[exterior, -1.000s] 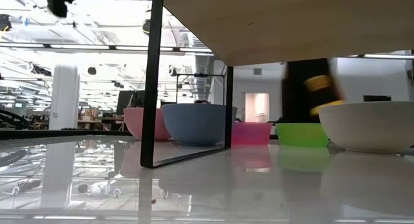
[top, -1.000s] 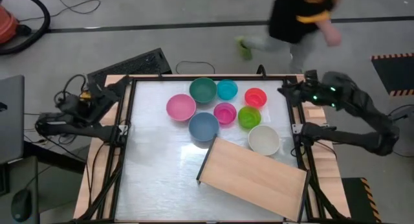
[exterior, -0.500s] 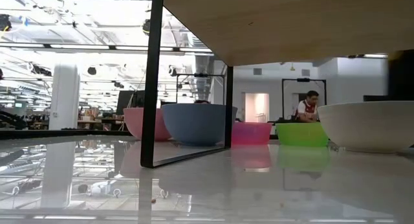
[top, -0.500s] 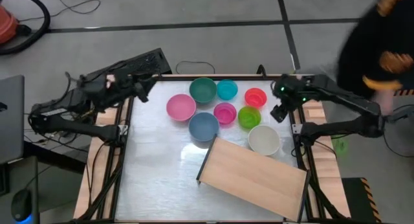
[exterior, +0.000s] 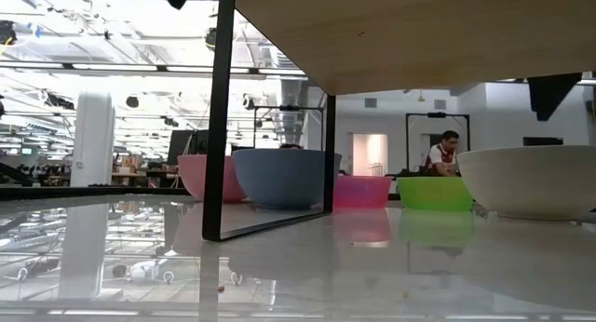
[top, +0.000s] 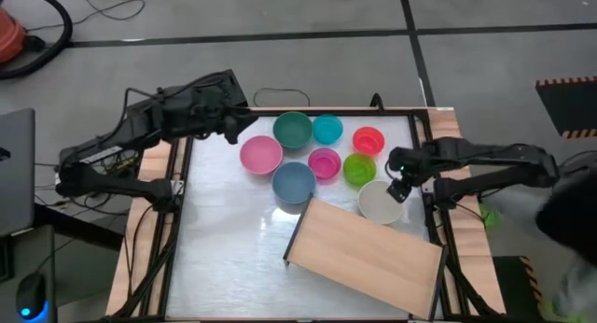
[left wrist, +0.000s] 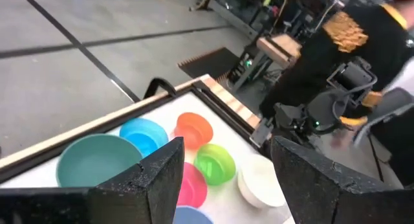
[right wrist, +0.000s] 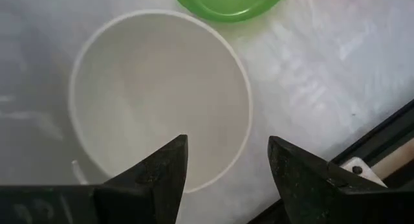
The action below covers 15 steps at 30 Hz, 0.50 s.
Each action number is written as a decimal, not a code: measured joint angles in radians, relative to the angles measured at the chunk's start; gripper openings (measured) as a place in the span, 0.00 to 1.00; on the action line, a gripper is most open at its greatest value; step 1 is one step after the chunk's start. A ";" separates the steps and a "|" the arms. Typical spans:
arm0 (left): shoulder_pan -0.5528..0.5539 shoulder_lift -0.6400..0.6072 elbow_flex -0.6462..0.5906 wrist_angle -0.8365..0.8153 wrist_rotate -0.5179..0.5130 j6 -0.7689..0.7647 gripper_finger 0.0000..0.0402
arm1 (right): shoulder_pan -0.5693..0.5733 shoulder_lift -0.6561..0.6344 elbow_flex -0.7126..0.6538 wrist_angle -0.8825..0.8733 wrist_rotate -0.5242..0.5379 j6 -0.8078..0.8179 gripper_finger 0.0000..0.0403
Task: Place and stack bowls onto a shelf
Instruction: Put the light gray bowl on the shelf
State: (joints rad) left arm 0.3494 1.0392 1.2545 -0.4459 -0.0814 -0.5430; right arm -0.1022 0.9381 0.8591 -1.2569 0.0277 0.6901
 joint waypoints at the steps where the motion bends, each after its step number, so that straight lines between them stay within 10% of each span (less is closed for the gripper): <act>1: 0.007 0.008 0.000 0.001 0.008 0.000 0.55 | 0.011 0.006 -0.014 0.010 0.019 0.013 0.60; 15: 0.053 0.042 0.000 -0.008 0.097 0.026 0.55 | -0.007 0.121 -0.119 0.119 0.106 0.017 0.59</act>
State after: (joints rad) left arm 0.4028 1.0813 1.2549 -0.4536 0.0158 -0.5168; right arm -0.1088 1.0590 0.7403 -1.1383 0.1342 0.7069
